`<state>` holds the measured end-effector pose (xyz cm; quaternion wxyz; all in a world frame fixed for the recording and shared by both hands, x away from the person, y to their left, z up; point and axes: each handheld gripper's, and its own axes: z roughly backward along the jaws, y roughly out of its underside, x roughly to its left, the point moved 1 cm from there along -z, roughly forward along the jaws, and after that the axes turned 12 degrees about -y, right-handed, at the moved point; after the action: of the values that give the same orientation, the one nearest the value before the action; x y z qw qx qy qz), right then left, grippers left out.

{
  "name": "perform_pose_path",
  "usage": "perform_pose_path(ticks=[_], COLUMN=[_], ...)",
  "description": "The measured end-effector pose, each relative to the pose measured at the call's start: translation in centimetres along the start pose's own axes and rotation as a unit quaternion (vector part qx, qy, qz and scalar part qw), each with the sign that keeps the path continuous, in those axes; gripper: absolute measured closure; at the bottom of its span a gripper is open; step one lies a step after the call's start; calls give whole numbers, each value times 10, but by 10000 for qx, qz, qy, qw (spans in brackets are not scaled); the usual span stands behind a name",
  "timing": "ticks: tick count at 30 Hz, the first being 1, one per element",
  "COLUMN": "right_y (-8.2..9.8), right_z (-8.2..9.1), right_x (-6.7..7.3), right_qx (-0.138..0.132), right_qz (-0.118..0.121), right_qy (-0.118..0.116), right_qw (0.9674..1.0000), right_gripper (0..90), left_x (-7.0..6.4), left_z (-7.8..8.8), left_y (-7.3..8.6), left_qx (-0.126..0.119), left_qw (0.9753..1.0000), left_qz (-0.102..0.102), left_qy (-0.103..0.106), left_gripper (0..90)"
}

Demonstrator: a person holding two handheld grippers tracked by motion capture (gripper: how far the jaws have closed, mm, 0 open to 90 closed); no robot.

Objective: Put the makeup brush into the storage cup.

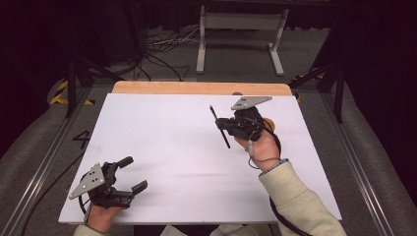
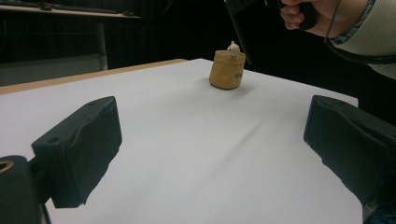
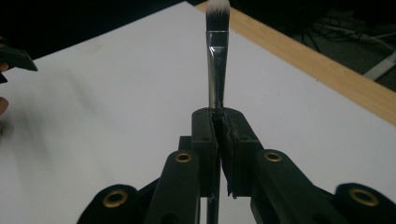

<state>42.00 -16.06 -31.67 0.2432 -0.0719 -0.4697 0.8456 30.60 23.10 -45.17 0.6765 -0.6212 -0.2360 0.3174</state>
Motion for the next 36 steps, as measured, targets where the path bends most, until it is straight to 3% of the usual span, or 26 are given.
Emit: perform_pose_path(ticks=[1, 3, 6, 13, 14, 20, 23, 29, 36], right_y=[0, 5, 10, 16, 18, 22, 25, 30, 35], right_z=[0, 4, 7, 11, 14, 20, 26, 29, 42], right_x=[0, 1, 1, -1, -3, -7, -10, -14, -27], right_qx=[0, -333, -595, -947, -1139, -1462, -1760, -1868, -2033], right_qz=[0, 194, 351, 420, 400, 419, 482, 657, 588], right_qy=[0, 74, 145, 177, 244, 320, 334, 567, 725], right_qw=[10000, 9992, 9975, 9945, 9924, 9878, 9826, 9786, 9747], right_gripper=[845, 845, 844, 842, 841, 842, 841, 842, 840], left_x=[0, 0, 0, 0, 0, 0, 0, 0, 0], left_z=[0, 0, 0, 0, 0, -1, -1, -2, -3], left_y=[0, 0, 0, 0, 0, 0, 0, 0, 0], left_qx=[0, 6, 6, 17, 19, 13, 18, 29, 21], left_qw=[10000, 10000, 10000, 10000, 10000, 10000, 10000, 10000, 10000], left_qz=[0, 23, 38, 15, 47, 30, 75, 38, 38], left_qy=[0, 6, 6, 12, 10, 9, 12, 16, 32], left_gripper=[48, 48, 48, 48, 47, 48, 48, 47, 47])
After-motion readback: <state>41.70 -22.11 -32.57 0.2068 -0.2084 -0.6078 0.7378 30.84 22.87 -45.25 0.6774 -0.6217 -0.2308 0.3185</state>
